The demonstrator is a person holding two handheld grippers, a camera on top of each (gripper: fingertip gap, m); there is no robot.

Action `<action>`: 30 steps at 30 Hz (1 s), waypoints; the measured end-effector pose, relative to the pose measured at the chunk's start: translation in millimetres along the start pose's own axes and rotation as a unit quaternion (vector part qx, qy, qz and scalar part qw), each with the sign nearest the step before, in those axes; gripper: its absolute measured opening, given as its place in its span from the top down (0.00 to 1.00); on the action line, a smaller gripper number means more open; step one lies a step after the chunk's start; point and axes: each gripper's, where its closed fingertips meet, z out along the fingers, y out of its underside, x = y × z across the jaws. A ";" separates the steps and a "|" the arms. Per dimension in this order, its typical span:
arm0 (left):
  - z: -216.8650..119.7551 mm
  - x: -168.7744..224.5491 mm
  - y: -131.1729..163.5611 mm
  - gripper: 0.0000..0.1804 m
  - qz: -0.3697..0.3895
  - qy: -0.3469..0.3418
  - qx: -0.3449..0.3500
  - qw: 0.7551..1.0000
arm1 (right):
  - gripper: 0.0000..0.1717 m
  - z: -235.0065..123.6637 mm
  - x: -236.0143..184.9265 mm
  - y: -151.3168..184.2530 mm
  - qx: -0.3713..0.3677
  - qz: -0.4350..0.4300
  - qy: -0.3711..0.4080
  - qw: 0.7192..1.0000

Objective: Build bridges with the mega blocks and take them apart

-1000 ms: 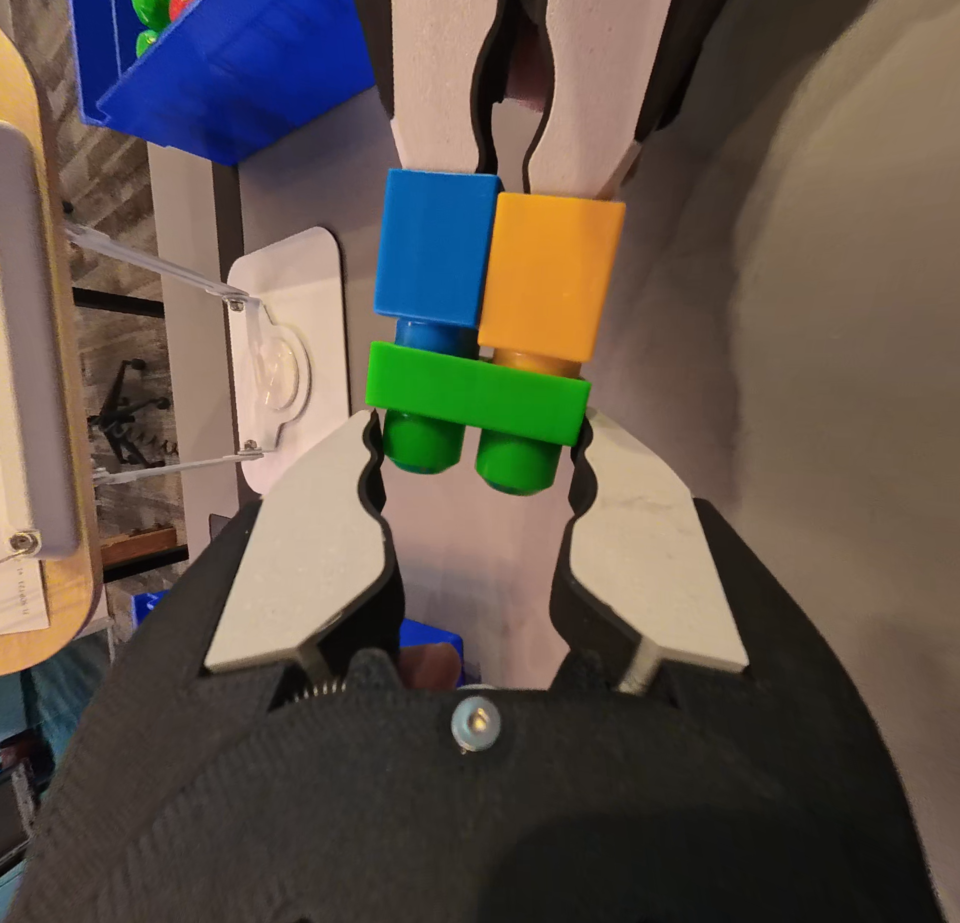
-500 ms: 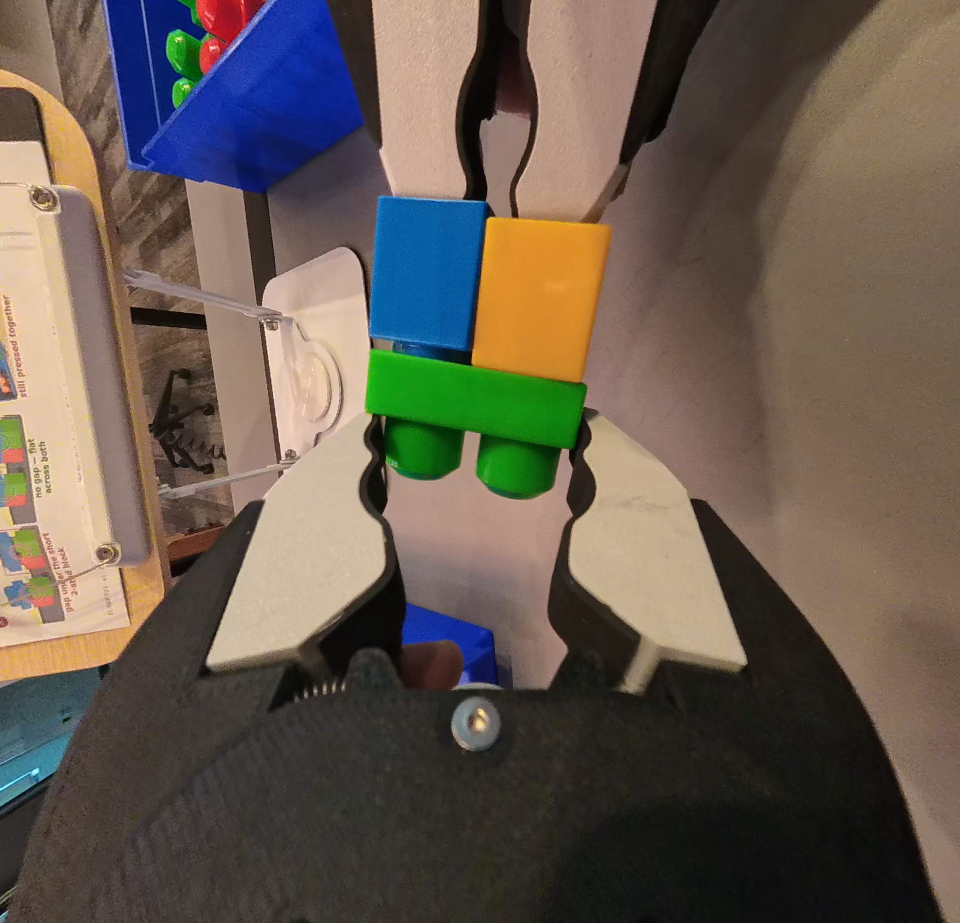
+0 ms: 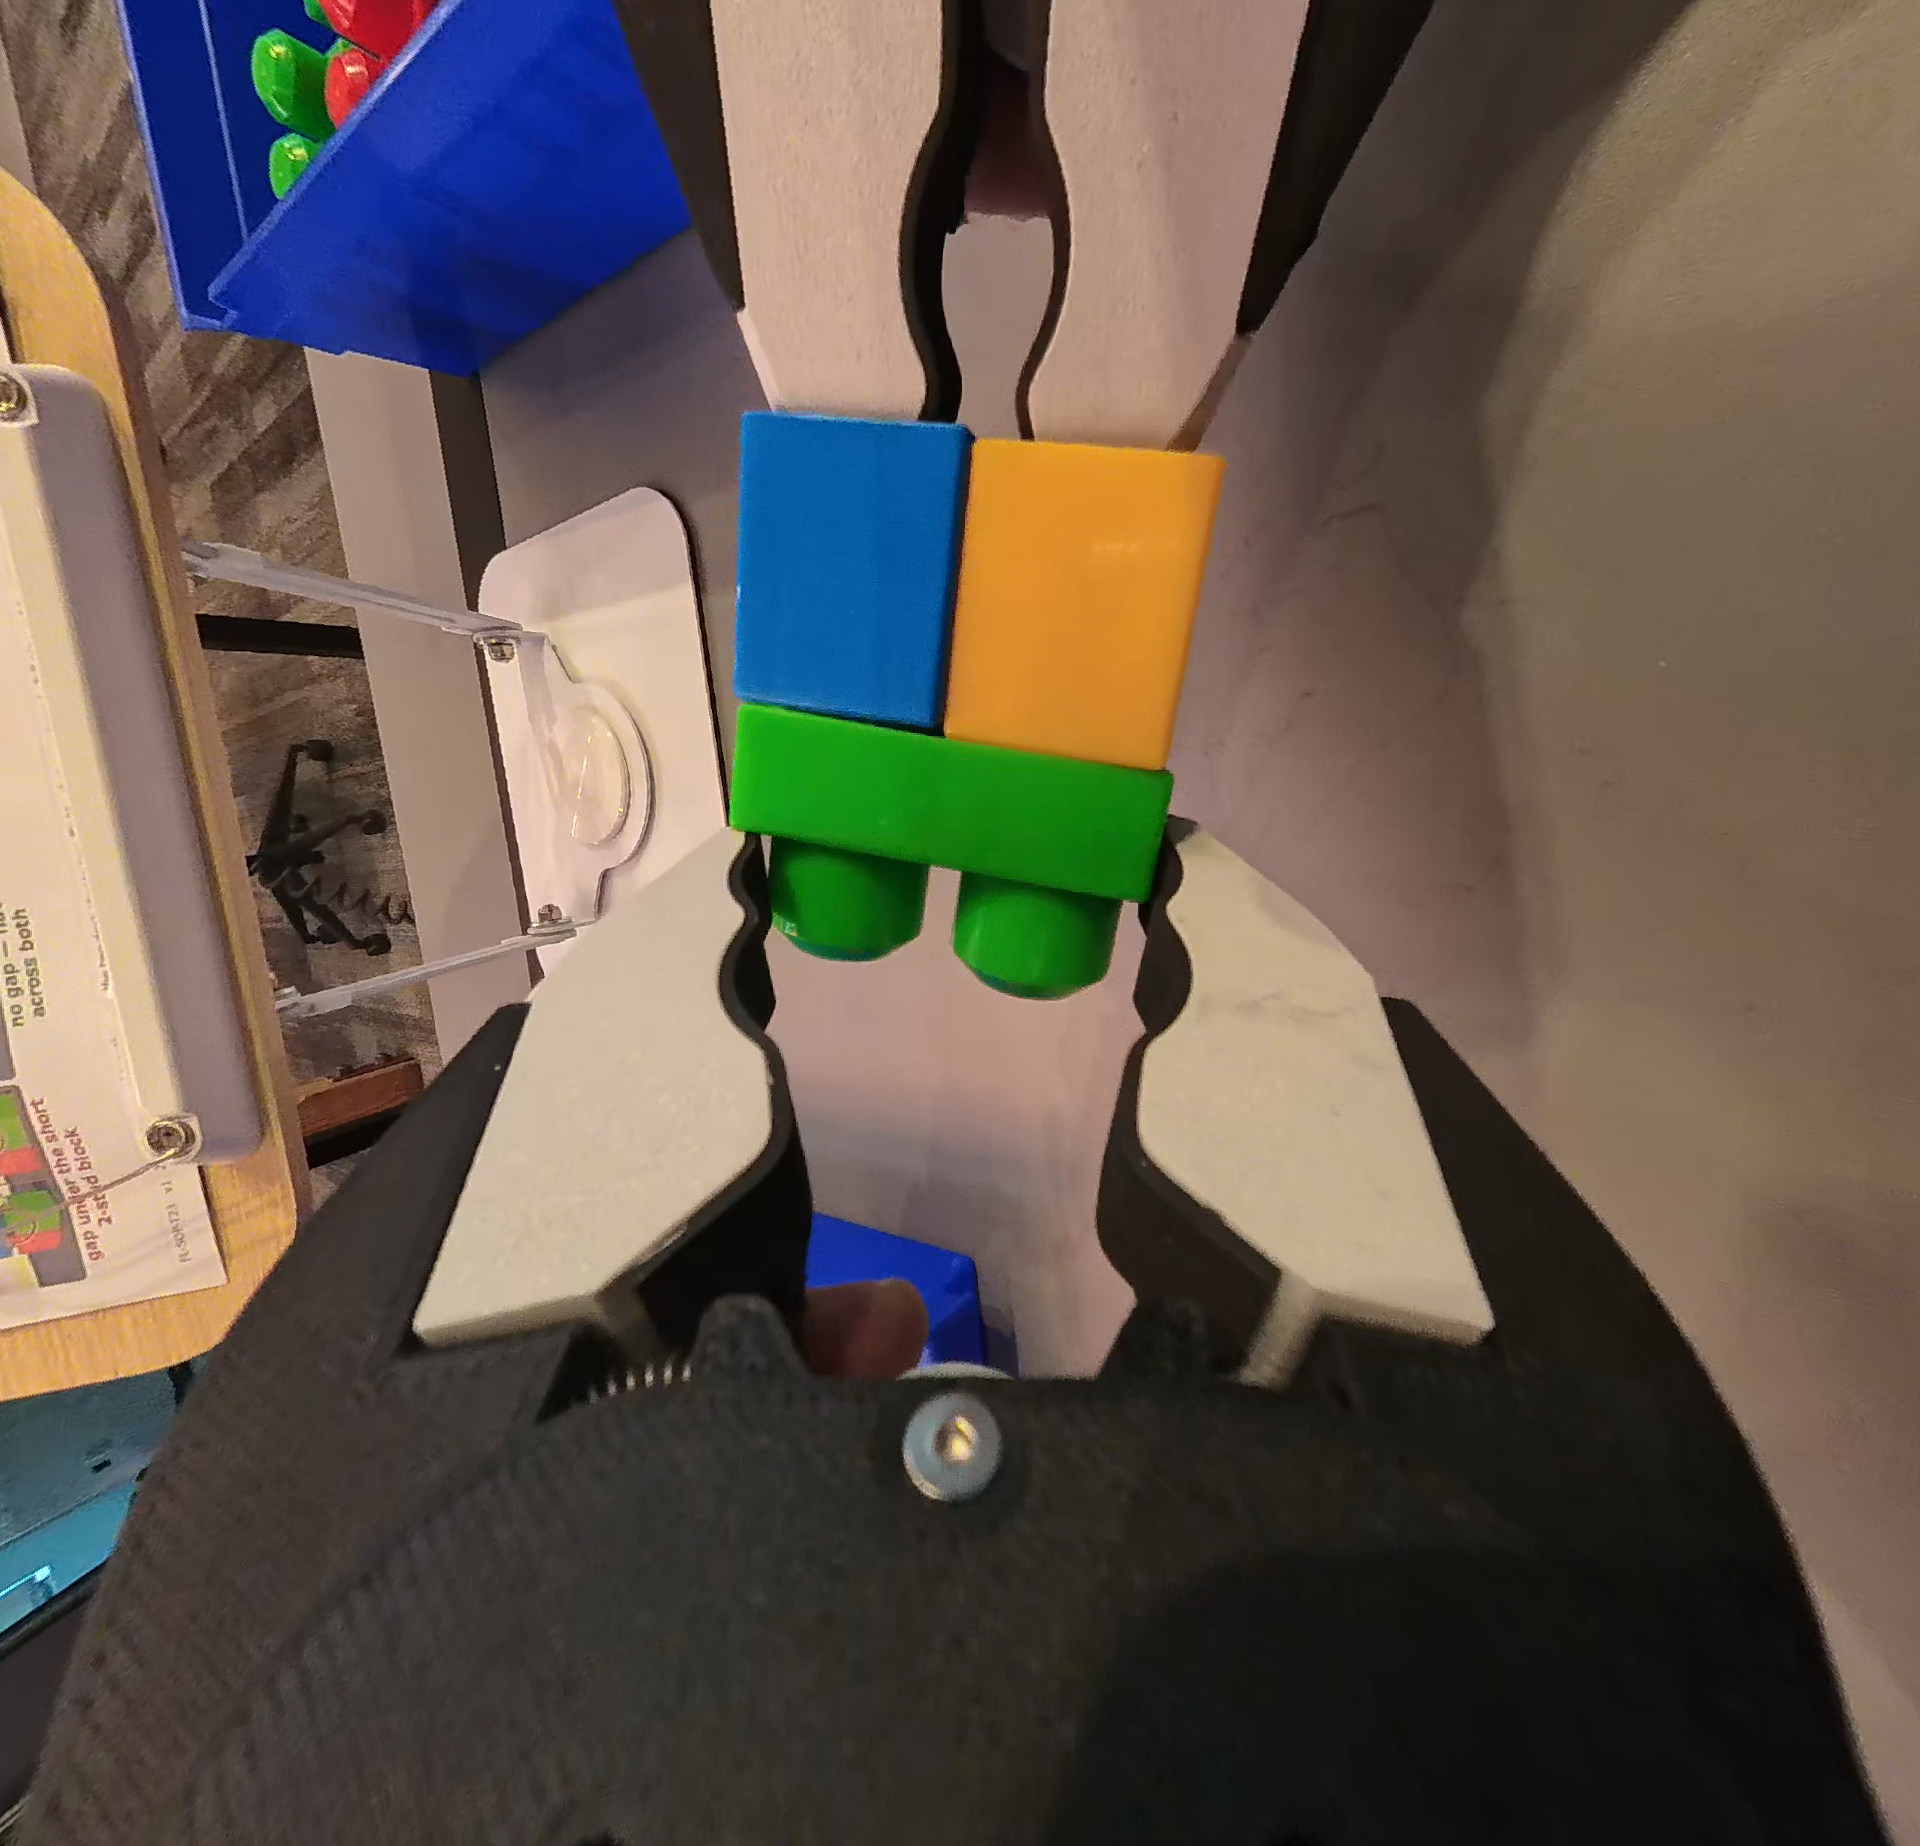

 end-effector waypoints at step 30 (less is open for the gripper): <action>-15.0 -16.2 -16.2 0.55 -0.106 0.028 0.158 0.981 | 0.96 -10.4 15.0 -7.4 0.095 0.168 -0.045 0.980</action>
